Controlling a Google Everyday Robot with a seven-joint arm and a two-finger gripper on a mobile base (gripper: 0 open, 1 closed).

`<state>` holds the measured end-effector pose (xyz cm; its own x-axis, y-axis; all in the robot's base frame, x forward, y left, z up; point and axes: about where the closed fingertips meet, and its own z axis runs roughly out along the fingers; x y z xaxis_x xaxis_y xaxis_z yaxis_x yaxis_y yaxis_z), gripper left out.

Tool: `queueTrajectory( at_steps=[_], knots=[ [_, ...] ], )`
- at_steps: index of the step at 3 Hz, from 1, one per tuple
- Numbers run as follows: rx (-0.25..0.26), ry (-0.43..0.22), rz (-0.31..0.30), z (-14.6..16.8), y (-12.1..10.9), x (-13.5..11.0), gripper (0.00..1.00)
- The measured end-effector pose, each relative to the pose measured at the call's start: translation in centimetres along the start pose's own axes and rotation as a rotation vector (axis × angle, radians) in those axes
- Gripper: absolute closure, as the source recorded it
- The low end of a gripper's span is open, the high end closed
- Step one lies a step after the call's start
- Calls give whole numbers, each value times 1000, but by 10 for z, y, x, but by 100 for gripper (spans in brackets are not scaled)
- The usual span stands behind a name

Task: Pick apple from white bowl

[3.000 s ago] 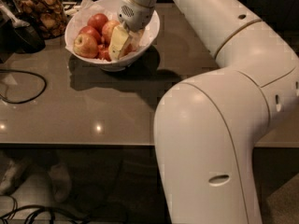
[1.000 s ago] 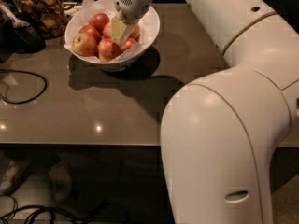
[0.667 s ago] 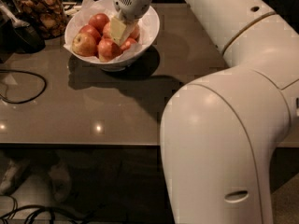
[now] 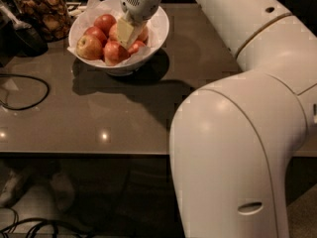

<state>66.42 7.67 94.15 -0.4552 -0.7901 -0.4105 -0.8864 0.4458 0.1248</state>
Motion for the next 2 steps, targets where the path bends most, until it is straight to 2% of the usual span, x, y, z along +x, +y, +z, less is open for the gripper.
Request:
queueTrajectory(
  at_steps=[1,2],
  knots=[
    [0,0,0,0,0,0,12],
    [0,0,0,0,0,0,0]
  ],
)
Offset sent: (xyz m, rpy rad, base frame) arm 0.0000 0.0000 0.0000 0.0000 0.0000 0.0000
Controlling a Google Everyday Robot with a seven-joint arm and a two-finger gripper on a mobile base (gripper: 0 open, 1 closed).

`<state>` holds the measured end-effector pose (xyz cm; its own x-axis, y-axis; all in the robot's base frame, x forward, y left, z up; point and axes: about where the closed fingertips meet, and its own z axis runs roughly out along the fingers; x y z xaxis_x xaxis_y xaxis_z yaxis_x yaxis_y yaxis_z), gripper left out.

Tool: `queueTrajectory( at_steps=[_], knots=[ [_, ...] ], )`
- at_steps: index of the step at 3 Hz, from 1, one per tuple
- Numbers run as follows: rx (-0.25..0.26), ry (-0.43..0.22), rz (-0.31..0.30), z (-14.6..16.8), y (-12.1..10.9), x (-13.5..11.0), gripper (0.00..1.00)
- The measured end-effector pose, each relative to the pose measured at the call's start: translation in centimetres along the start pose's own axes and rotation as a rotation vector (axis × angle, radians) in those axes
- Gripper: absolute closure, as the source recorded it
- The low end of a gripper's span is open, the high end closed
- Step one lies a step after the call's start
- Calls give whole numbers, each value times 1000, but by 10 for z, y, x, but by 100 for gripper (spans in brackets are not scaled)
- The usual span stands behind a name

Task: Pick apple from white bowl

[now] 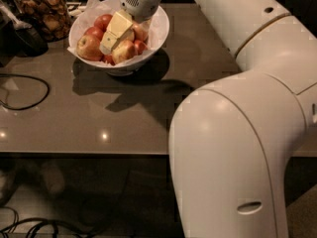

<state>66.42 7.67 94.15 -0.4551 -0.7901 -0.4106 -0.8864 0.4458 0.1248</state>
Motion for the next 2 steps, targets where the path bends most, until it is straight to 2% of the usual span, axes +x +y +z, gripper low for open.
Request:
queueTrajectory(
  at_steps=[2],
  knots=[
    [7,-13,14,4,0,-5,0]
  ],
)
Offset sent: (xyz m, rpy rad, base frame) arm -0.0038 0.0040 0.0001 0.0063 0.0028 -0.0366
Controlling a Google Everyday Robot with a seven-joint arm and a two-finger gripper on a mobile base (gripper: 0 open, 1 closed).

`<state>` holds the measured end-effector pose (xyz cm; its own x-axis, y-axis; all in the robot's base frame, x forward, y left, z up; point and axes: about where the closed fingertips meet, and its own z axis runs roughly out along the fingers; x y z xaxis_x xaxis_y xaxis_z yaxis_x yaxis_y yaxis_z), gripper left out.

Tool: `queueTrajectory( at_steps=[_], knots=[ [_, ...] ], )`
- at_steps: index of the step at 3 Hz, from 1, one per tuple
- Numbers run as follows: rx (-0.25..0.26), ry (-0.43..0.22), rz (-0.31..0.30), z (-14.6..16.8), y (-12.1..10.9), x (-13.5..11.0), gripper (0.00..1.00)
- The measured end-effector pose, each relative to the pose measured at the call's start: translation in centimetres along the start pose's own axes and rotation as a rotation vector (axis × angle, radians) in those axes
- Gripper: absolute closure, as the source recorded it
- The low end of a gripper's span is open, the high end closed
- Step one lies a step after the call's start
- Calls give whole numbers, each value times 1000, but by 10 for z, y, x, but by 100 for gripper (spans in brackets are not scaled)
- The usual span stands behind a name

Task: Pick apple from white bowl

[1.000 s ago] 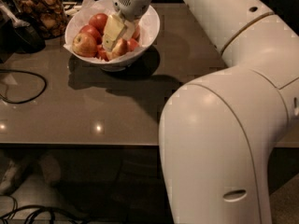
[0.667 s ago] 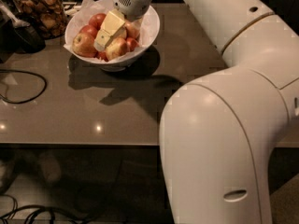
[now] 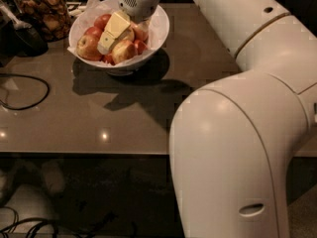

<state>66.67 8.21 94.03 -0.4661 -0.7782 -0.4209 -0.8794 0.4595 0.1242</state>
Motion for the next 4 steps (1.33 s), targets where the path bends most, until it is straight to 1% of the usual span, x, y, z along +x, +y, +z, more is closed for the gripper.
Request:
queueTrajectory(
  at_steps=[1,2,3,4],
  knots=[
    [26,-6,52,8,6,-11,0],
    [42,7,109,19,12,-17,0],
    [59,9,162,25,14,-15,0],
    [82,13,192,28,14,-12,0]
  ],
)
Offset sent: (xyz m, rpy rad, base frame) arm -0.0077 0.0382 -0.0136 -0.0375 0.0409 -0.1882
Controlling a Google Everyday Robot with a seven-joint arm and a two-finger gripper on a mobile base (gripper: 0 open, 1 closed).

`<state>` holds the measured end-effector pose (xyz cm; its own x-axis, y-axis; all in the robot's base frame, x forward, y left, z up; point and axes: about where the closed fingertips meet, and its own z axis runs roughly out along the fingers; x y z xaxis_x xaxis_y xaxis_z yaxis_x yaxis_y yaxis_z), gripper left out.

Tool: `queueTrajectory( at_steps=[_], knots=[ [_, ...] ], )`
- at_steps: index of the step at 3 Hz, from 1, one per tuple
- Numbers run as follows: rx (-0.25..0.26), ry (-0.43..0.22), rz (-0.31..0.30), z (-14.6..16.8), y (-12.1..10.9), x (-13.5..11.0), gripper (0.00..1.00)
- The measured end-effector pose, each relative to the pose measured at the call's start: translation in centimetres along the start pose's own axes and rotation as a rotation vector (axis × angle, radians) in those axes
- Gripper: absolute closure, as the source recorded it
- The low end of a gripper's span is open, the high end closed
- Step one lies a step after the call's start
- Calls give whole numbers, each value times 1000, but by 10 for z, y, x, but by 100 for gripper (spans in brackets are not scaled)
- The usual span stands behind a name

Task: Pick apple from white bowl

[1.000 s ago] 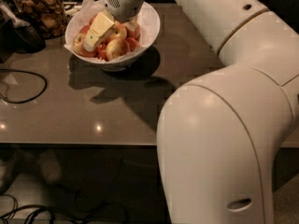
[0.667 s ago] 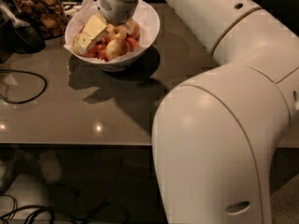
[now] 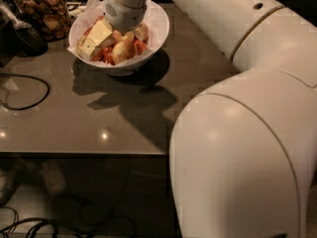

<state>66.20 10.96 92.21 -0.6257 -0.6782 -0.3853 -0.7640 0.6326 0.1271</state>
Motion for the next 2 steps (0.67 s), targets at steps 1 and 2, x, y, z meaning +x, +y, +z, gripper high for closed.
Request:
queueTrajectory(
  at_steps=[1,2],
  knots=[
    [-11,-5,2,3,-1,0,0],
    [-15,-25,38,4,-9,3,0]
  ],
)
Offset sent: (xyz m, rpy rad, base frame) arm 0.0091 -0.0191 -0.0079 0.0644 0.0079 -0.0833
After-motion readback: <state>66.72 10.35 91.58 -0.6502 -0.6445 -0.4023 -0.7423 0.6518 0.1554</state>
